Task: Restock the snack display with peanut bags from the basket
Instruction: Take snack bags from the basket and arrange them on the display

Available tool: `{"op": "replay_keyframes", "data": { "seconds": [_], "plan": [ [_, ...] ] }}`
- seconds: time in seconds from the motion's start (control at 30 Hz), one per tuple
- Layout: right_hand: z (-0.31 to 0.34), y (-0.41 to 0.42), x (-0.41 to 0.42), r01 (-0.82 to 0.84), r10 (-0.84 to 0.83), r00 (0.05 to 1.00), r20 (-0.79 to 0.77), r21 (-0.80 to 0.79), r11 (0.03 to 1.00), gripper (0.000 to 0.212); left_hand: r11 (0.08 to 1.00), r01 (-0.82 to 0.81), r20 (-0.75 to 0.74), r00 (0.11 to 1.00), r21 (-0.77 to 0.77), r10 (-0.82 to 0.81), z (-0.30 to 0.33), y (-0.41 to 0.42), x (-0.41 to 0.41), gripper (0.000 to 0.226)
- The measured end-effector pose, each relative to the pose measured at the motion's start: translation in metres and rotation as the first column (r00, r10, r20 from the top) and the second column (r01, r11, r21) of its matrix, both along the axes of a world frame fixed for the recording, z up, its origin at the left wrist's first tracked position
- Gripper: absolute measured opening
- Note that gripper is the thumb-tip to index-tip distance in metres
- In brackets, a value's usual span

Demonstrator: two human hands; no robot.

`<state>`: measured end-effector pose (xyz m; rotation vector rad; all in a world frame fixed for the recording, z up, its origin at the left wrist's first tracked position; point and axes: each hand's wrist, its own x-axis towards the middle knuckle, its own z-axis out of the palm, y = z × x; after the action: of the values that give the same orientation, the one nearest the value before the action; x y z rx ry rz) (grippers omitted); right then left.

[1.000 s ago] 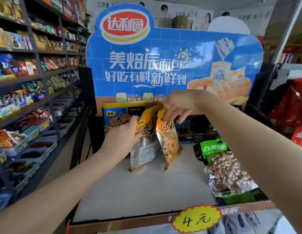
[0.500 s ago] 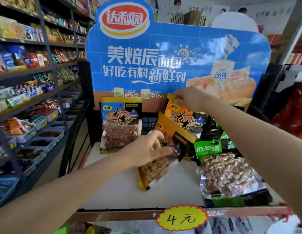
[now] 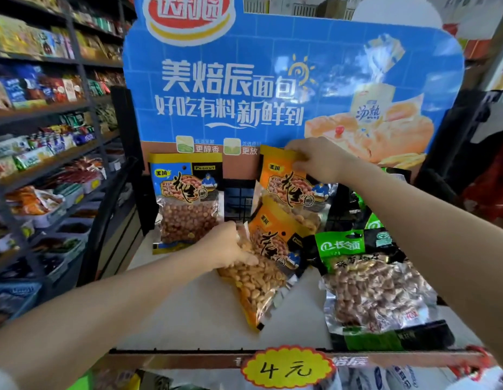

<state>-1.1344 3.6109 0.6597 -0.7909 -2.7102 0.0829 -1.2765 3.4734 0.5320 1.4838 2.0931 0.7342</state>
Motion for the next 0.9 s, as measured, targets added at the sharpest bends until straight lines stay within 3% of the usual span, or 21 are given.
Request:
{"op": "replay_keyframes", "data": {
  "seconds": [0.1, 0.2, 0.3, 0.47, 0.57, 0.63, 0.73, 0.83, 0.9],
  "plan": [
    [0.008, 0.009, -0.004, -0.045, 0.048, 0.994, -0.098, 0.029, 0.999, 0.018, 0.969, -0.156, 0.312, 0.946, 0.192, 0.090, -0.016, -0.013, 0.006, 0.028],
    [0.019, 0.017, -0.011, -0.051, 0.052, 0.994, -0.092, 0.015, 0.999, 0.019, 0.936, -0.247, 0.411, 0.902, 0.249, 0.129, -0.025, -0.012, 0.012, 0.016],
    [0.012, 0.022, -0.024, -0.004, -0.005, 0.998, 0.064, 0.145, 0.989, 0.020, 0.938, -0.247, 0.325, 0.932, 0.244, 0.161, -0.028, 0.004, 0.016, 0.016],
    [-0.004, 0.007, -0.022, 0.137, -0.139, 0.990, -0.025, 0.425, 0.895, 0.026, 0.905, -0.313, 0.280, 0.931, 0.287, 0.233, -0.026, 0.028, 0.028, 0.026],
    [-0.006, -0.008, -0.003, 0.176, -0.137, 0.983, -0.123, 0.404, 0.898, 0.030, 0.922, -0.291, 0.166, 0.953, 0.256, 0.254, -0.030, 0.026, 0.019, 0.053],
    [-0.013, -0.022, 0.015, 0.177, -0.124, 0.979, -0.164, 0.365, 0.914, 0.027, 0.872, -0.312, 0.124, 0.950, 0.377, 0.286, -0.022, 0.014, 0.015, 0.069],
    [-0.036, -0.049, 0.050, 0.215, -0.122, 0.953, -0.279, 0.334, 0.918, 0.022, 0.745, -0.122, 0.009, 0.988, 0.656, 0.154, 0.005, -0.007, 0.031, 0.053],
    [-0.057, -0.075, 0.094, 0.246, -0.171, 0.928, -0.330, 0.201, 0.948, 0.018, 0.733, 0.208, -0.140, 0.978, 0.647, -0.154, 0.026, -0.029, 0.069, 0.019],
    [-0.067, -0.094, 0.133, 0.252, -0.202, 0.914, -0.351, 0.101, 0.963, 0.019, 0.649, 0.430, -0.325, 0.902, 0.627, -0.284, 0.029, -0.042, 0.099, 0.014]
  ]
}}
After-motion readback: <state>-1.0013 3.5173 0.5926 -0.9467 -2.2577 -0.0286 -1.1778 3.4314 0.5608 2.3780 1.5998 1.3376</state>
